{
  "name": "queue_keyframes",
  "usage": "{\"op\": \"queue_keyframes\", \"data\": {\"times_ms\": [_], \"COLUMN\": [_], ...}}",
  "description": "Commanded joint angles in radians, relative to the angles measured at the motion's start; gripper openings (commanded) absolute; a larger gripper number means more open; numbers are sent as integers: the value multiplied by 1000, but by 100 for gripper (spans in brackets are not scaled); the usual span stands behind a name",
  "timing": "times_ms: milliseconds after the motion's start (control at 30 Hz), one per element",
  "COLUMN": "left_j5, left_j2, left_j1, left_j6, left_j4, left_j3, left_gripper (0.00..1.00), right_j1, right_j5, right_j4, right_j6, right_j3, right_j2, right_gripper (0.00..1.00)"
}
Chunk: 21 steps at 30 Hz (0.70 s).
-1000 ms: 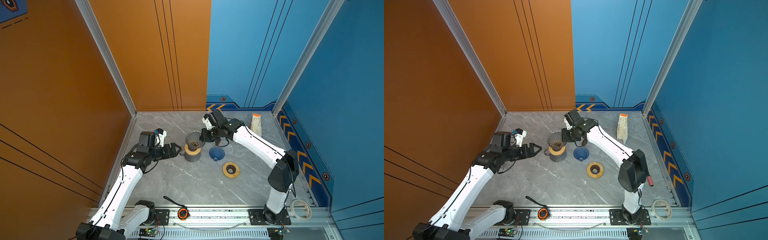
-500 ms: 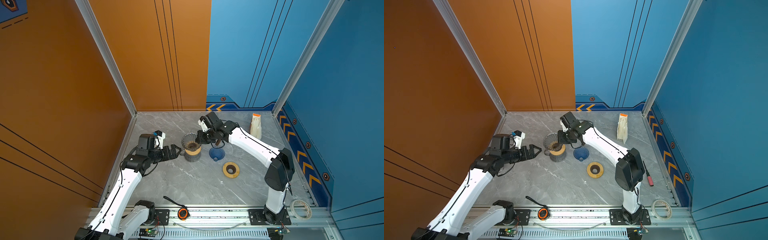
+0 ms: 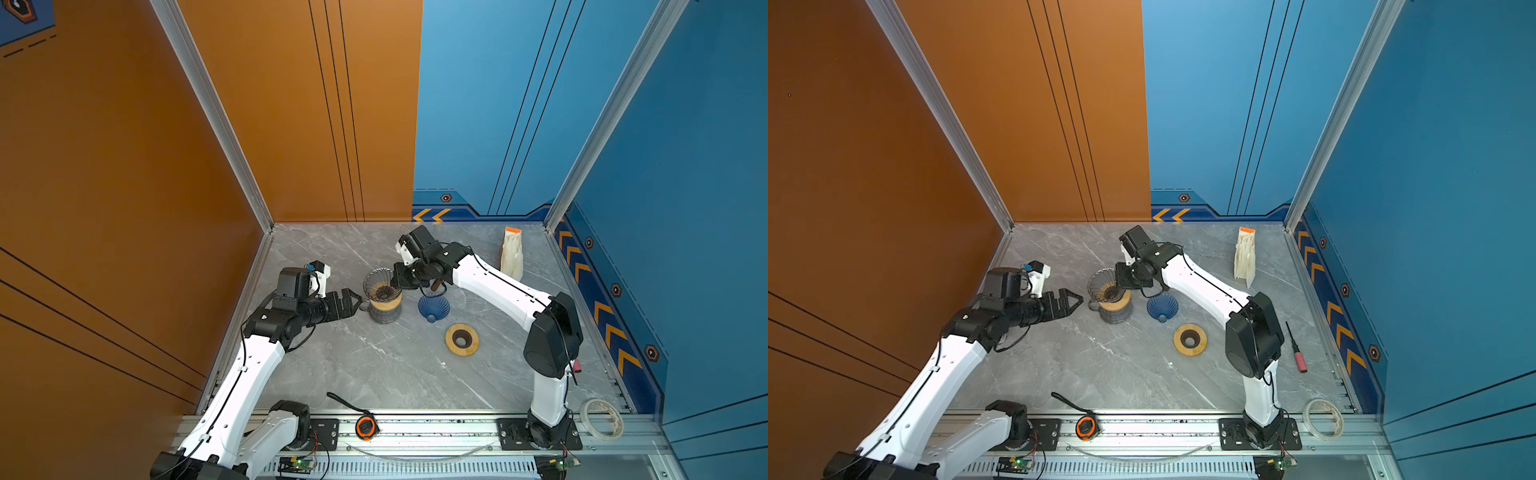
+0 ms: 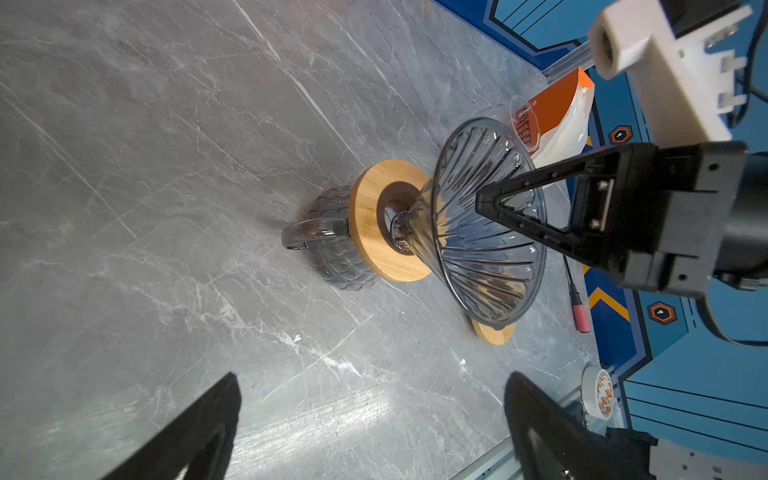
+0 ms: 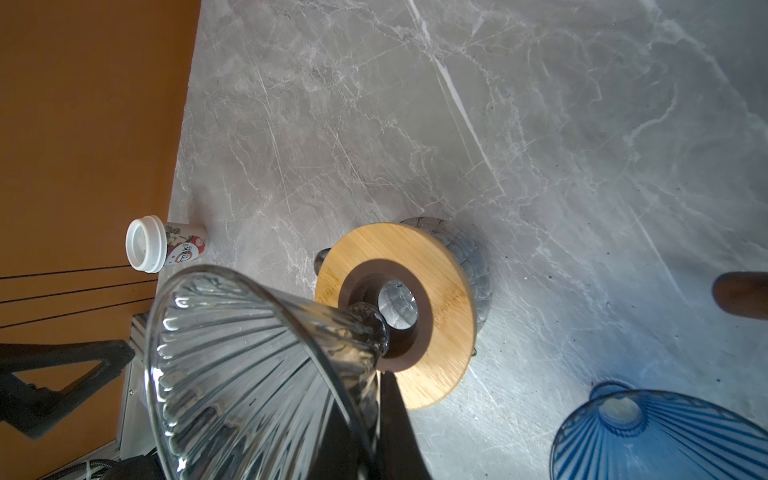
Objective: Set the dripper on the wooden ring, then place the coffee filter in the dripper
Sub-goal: 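Lower the clear glass dripper into the bamboo stand on the carafe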
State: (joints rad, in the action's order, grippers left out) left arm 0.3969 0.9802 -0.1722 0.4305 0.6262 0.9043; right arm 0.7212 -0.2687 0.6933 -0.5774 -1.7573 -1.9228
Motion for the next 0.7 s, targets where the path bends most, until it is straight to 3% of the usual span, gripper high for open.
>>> {"op": "queue_keyframes", "data": {"times_ms": [0,400,667], "left_j5": [-13,-14,-12], "left_j2": [8,25,25], "left_j1": [0,-1,0], "left_j6": [-26,-30,-29], "left_j4": [17,16,17], "left_j3": [26,45,52], "left_gripper": [99,99,99], "right_j1": [-6,-13,-12], "right_j5": [15,33,-22], "right_j4": [-18,-21,-79], "right_j6": [1,4,-25], "right_j3": [9,33,35], "right_j2": [-8,-5,29], "right_gripper": [3,4,4]}}
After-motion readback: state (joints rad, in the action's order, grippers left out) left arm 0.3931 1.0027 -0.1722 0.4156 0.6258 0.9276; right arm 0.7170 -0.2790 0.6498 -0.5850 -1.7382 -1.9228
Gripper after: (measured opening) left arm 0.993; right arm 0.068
